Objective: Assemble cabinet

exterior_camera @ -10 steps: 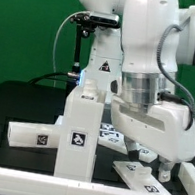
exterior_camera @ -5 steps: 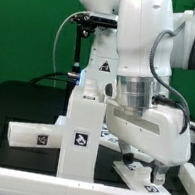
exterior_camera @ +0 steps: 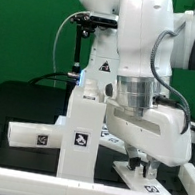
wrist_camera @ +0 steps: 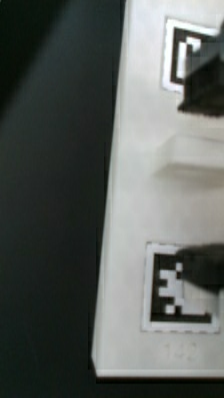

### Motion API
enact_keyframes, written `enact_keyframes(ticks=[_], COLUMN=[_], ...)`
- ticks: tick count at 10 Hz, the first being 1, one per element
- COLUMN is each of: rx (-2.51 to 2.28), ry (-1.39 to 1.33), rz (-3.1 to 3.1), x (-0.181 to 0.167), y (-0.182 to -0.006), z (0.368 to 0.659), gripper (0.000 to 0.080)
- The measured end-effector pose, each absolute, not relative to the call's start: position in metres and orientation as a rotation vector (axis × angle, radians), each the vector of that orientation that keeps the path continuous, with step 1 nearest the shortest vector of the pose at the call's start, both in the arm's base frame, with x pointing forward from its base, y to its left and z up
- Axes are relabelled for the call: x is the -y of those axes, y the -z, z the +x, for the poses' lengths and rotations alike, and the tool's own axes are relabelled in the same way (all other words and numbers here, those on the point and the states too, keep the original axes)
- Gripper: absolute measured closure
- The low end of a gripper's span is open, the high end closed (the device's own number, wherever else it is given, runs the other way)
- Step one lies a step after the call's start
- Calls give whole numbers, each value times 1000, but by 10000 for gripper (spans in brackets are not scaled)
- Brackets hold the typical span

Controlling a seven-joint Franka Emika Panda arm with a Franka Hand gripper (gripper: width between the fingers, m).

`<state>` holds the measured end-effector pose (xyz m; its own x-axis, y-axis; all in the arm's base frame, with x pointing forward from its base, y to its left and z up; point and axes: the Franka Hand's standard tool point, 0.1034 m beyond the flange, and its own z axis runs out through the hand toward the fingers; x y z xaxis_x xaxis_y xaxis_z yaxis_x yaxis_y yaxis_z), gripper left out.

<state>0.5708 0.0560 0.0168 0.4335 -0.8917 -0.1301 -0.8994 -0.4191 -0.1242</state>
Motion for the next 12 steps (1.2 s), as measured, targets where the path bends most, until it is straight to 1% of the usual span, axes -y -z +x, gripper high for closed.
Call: enact_keyframes(ticks=[1, 2, 4, 5, 6, 7, 8, 10, 12], rx=[-1578, -1573, -1575, -1578, -1580, -1572, -1519, -1569, -1696], ry=[-65, -60, -56, -58, -71, -88, -66, -85, -174], rz=[-2508, -2506, -2489, -2474, -2462, -2471, -2510, -2472, -2367], x=[-58, -59, -61, -68, -78, -92, -100, -98, -111], y=[-18, -22, -38, -51, -66, -76, -77, -74, -68], z=[571, 571, 566, 560, 554, 548, 552, 548, 522], gripper=[568, 734, 738, 738, 738, 738, 738, 737, 737])
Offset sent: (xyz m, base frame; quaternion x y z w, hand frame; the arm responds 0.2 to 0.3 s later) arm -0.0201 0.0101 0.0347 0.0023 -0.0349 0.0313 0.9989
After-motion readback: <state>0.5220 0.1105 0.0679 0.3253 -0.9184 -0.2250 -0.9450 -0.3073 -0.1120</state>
